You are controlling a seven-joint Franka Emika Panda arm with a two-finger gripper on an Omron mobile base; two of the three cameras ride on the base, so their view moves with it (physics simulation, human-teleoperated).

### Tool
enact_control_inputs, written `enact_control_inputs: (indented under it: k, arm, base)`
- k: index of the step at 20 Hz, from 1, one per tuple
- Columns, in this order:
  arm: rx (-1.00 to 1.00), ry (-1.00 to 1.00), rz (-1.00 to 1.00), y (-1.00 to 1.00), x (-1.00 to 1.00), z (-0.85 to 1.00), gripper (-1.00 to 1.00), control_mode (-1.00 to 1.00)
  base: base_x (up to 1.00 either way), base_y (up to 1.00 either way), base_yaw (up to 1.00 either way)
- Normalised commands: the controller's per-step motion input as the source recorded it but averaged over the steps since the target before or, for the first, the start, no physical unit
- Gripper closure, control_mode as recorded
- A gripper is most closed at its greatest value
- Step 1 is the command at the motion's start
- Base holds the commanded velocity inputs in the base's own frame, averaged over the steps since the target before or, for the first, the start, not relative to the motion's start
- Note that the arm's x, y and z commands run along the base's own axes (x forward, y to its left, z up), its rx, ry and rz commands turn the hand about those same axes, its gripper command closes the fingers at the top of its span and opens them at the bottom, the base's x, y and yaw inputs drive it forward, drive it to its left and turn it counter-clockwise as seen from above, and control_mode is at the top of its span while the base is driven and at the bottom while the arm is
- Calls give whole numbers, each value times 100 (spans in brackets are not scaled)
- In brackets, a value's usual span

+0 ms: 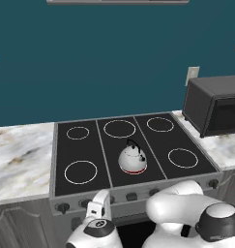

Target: Lower the heat of the kettle.

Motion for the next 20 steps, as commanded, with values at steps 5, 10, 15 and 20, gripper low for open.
enact_control_inputs:
  k: [5, 10, 15, 20]
  arm:
    - [-12, 0, 6, -14, 3, -3, -100, -100]
    - [-10, 0, 9, -1, 22, -12, -100, -100]
    - [-9, 0, 12, 1, 17, -29, -100, -100]
    - [-9, -5, 8, 2, 2, -23, -100, -100]
  base:
    - [0, 0, 0]
    - [0, 0, 0]
    - [0, 0, 0]
    - [0, 0, 0]
